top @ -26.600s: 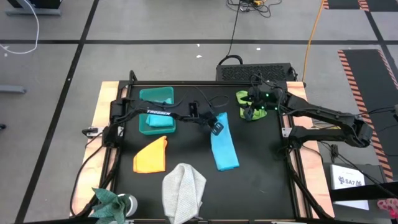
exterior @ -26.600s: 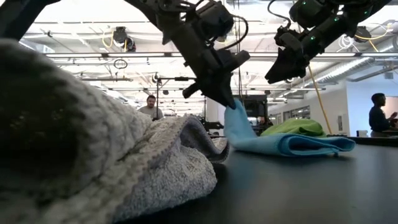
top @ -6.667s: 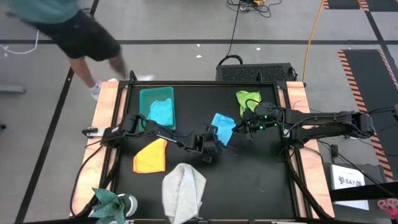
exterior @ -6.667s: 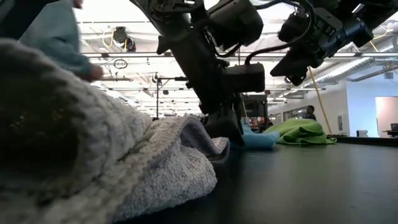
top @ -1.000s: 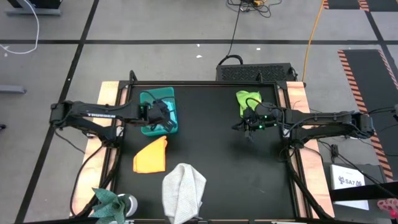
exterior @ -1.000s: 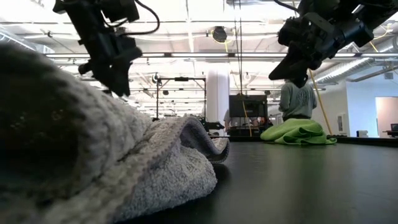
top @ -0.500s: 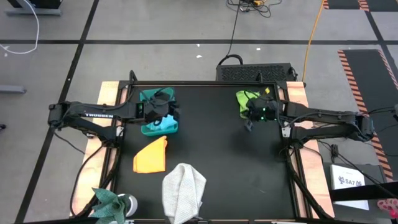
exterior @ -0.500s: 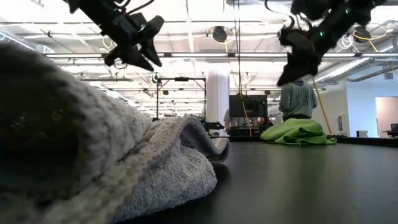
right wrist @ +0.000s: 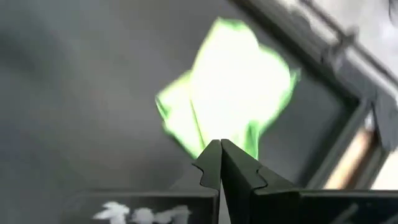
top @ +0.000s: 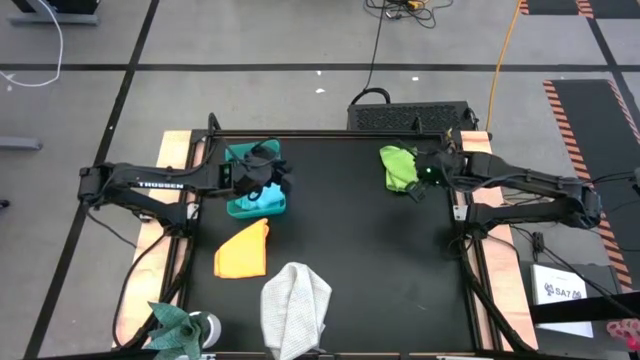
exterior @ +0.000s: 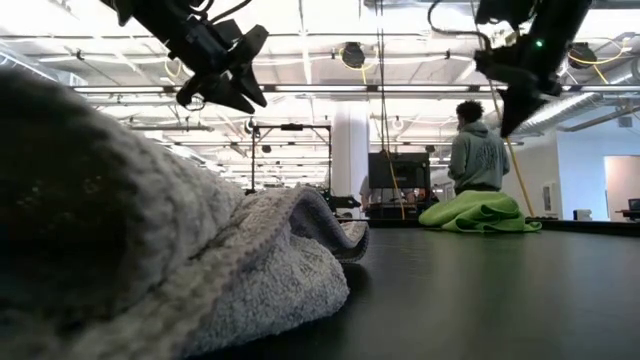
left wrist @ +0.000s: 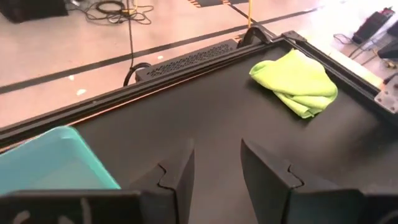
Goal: Fold microfiber towels
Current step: Fold the green microfiber towel
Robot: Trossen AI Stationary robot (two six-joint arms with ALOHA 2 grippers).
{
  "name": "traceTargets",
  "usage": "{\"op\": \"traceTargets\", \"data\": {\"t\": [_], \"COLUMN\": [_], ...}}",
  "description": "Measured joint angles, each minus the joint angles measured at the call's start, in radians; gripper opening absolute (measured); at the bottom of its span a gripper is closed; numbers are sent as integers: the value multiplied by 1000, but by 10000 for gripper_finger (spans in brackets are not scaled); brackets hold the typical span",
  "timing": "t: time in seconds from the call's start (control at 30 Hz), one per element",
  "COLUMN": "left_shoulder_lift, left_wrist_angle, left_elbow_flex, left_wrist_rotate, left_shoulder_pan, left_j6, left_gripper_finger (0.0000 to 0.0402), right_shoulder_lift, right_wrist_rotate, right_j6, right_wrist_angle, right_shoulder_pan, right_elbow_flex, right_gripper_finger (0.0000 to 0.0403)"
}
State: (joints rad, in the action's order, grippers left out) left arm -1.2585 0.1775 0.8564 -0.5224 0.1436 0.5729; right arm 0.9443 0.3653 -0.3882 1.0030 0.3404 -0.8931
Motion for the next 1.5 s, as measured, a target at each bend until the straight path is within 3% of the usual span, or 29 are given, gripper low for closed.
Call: {"op": "traceTargets", "data": {"t": [0.2,0.43,0.83,1.23,1.5], "left_shoulder_lift": [-26,-45,-57,-62,-62], "left_wrist_angle": [-82,-136,-162,-182,-182], "left_elbow_flex": [0,-2,0,0,0], "left_wrist_rotate": [46,118,132,121,110], "left_shoulder_pan": [20,59,89,93,93], "left_j6": [-111,-184,-168,-90,-74], "left_gripper_finger": [131,131,131,131,131], "right_shoulder_lift": [1,0,0,-2,-4], "right_wrist_rotate": [0,3,24,-177,-404], "right_j6": [-102,-176,-172,26,170], "right_wrist_angle": [20,-78,-100,-250,-337], "right_shoulder_pan": [0,0,97,340,536], "right_elbow_flex": [40,99,184,268,268], "right_gripper_finger": [15,43,77,80,80]}}
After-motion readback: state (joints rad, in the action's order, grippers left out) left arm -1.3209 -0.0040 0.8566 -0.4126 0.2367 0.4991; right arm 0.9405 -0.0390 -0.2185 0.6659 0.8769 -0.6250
